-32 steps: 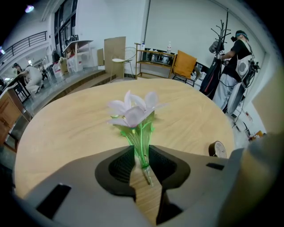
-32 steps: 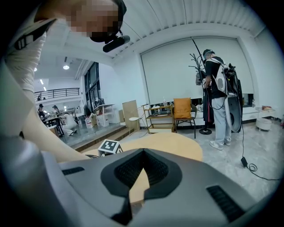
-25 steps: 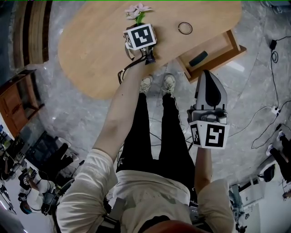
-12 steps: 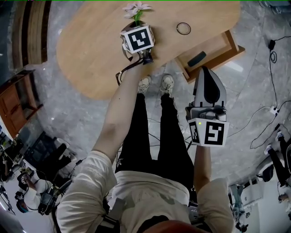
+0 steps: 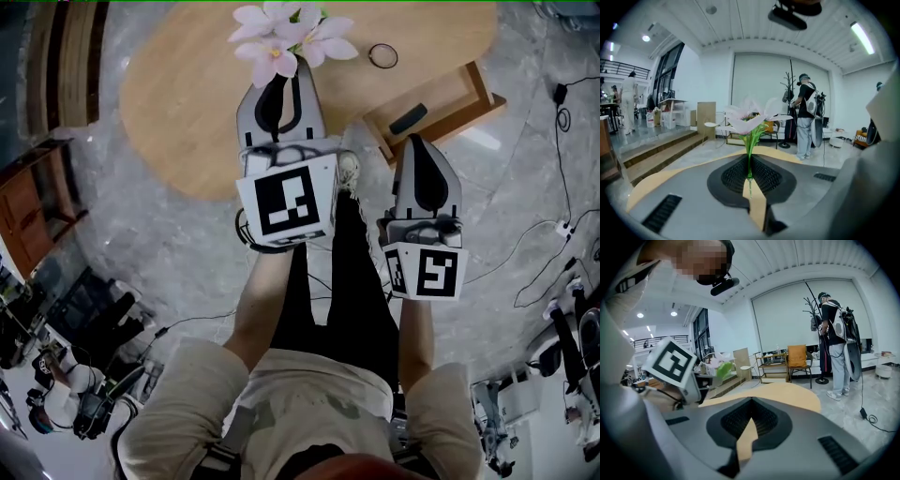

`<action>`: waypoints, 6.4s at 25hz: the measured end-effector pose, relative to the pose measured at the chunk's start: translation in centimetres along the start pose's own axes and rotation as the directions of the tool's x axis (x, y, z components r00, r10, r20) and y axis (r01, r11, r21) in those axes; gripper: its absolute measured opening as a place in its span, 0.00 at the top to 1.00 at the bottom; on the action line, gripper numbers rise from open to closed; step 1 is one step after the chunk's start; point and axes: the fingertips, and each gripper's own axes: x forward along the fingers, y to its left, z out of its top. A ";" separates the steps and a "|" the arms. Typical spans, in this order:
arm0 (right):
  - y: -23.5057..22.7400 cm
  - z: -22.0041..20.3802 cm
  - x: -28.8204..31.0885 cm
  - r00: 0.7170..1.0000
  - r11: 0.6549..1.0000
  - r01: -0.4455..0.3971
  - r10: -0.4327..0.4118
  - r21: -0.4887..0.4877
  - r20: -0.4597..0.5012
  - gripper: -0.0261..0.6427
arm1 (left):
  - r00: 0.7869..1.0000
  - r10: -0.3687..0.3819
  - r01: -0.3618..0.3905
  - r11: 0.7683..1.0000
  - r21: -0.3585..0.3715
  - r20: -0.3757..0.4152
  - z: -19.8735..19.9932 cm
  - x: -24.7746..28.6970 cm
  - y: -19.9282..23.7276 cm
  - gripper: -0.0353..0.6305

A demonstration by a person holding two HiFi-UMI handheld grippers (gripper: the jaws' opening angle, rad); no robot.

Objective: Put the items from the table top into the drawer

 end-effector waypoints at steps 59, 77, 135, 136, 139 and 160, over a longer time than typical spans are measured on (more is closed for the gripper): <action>-18.7 -9.8 -12.7 0.890 0.855 0.443 -0.456 0.270 -0.019 0.95 | 0.618 -0.510 0.721 0.670 0.174 -0.598 -28.2 11.0 -35.4 0.79; -15.6 -0.8 -10.6 0.923 0.919 0.357 -0.374 0.165 0.090 0.95 | 0.853 -0.495 0.516 0.847 0.129 -0.166 -7.0 4.5 -25.5 0.94; -9.6 0.2 -4.7 0.976 0.971 0.199 -0.208 0.130 0.059 0.95 | 0.823 -0.221 0.302 0.950 0.074 -0.523 -21.8 15.7 -13.6 0.41; -9.6 0.2 -4.6 0.977 0.972 0.196 -0.205 0.131 0.061 0.95 | 0.823 -0.222 0.302 0.950 0.072 -0.522 -21.8 15.7 -13.6 0.41; -9.5 0.3 -4.5 0.977 0.973 0.192 -0.201 0.130 0.064 0.95 | 0.825 -0.219 0.302 0.950 0.078 -0.521 -21.8 15.7 -13.5 0.41; -5.1 9.6 -6.0 0.972 0.990 0.118 -0.130 0.071 0.195 0.95 | 0.983 -0.185 0.185 0.981 0.062 -0.017 5.7 1.1 -10.2 0.52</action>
